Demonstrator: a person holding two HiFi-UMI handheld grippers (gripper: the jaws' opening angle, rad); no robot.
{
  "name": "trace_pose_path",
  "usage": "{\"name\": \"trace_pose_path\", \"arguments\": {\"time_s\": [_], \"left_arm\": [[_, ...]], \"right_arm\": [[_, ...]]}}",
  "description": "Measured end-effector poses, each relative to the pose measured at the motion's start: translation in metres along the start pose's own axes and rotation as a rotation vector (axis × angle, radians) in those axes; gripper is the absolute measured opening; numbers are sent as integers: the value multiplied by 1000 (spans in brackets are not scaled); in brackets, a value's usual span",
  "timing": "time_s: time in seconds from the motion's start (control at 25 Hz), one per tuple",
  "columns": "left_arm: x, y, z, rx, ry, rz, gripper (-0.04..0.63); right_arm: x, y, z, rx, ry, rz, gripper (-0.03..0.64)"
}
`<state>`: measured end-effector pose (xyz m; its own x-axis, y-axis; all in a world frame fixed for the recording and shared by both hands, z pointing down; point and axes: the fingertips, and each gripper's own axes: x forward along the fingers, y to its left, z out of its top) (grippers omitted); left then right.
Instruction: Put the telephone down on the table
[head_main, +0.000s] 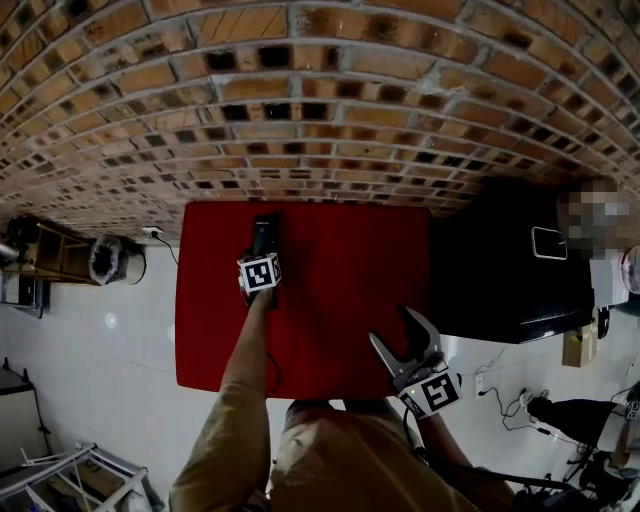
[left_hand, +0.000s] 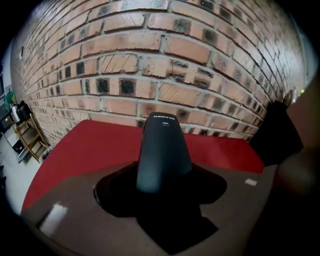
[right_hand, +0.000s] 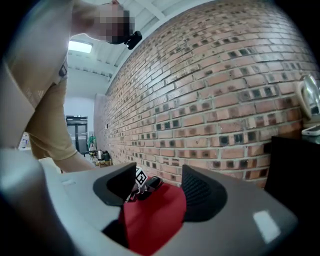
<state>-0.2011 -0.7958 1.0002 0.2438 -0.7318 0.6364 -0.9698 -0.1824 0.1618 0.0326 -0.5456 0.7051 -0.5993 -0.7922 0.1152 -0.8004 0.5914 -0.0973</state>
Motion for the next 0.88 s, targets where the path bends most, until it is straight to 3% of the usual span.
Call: {"name": "trace_pose_path", "arguments": {"time_s": [0.16,0.24,0.36,0.44,0.52,0.64,0.88], "left_arm": [[32,11,-28,-44,124,43,282],[34,10,-28,-50,113,38,284],[27,5,-17,-41,81,5,347],[14,1,-9,-29,62,-11,370],[-11,-5,4,-32,12,-26,377],[-69,-28,33,-9,-114,-68,390],[-215,-98,99,173,-432,-141,388]], "right_arm": [[-8,-14,-20,60,6,-30,275],[-12,-22,-22,85,-6,-42,275],[-13,-30,-14,79,-32,-52,275],[-9,-33,5,71,-141,-49,275],[-7,-30,21,62,-214,-36,275],[-8,-21,38,65,-228,-12,275],[-15,-21,78,75,-286,-11,275]]}}
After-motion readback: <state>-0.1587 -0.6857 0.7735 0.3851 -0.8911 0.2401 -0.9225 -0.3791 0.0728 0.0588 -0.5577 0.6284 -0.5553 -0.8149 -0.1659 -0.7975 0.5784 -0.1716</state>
